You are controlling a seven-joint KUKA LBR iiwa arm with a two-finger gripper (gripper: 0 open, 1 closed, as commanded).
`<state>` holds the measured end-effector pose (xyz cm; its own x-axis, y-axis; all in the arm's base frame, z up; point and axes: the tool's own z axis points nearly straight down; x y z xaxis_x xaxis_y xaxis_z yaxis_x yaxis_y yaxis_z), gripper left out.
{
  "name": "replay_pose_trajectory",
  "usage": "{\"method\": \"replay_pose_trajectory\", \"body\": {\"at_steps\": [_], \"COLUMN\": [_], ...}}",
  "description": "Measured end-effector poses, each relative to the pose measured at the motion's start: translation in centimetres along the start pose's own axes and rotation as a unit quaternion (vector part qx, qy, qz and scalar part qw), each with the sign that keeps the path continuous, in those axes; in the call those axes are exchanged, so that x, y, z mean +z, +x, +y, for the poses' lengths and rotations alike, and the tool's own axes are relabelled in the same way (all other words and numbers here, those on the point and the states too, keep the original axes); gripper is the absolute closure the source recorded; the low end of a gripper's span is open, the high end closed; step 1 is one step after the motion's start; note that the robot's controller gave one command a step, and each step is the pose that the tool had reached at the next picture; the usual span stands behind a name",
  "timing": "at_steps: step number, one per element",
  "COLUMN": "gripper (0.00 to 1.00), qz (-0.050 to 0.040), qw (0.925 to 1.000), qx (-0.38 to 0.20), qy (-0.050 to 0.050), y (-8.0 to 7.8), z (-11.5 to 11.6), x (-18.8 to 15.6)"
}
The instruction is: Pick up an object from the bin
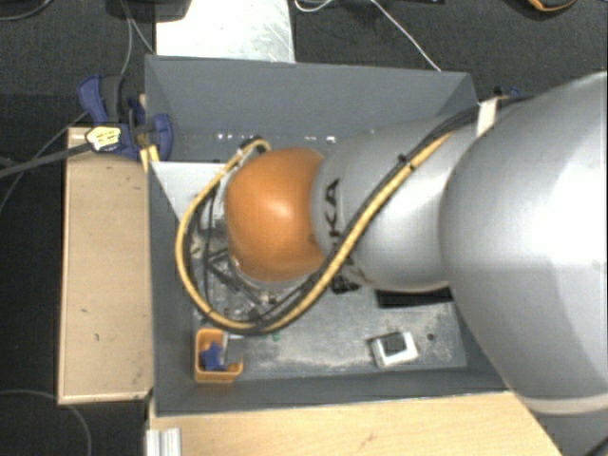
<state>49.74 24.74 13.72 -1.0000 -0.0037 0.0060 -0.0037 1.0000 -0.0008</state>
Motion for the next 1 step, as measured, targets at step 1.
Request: {"method": "replay_pose_trajectory", "body": {"at_steps": [1], "gripper": [0.0], "qz": [-0.0038], "qw": [1.0], "qx": [0.003], "qy": [-0.001], "y": [-0.24], "z": [-0.13], "x": [-0.47]}}
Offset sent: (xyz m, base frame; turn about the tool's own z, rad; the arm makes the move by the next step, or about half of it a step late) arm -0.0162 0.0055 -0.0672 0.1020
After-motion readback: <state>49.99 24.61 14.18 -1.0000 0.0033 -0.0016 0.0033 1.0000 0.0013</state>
